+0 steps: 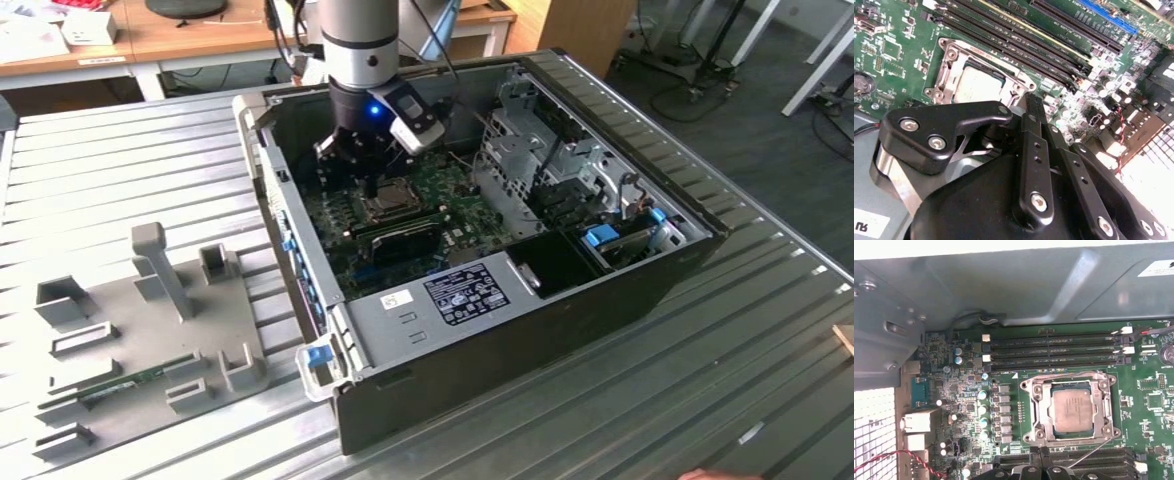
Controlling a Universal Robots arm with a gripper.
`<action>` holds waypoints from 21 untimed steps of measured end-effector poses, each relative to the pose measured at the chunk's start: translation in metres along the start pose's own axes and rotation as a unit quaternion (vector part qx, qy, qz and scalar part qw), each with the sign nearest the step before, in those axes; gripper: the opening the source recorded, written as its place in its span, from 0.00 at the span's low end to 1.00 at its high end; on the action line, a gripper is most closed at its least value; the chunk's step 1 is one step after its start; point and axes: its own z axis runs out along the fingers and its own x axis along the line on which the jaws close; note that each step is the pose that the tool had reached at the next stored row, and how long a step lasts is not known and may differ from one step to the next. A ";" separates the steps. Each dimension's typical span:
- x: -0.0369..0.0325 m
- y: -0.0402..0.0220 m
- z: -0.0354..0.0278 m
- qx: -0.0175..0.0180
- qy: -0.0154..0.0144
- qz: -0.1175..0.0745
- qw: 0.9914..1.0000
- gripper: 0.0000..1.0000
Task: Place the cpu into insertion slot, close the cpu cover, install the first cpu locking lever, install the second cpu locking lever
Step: 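Install the second cpu locking lever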
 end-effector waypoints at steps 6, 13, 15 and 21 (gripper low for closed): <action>-0.0009 0.0000 -0.0015 0.000 0.000 0.000 1.000 0.10; -0.0088 0.0006 -0.0028 0.000 0.003 0.000 1.000 0.10; -0.0131 0.0004 -0.0025 0.000 0.006 0.000 1.000 0.10; -0.0207 -0.0018 -0.0021 0.001 0.011 0.000 1.000 0.10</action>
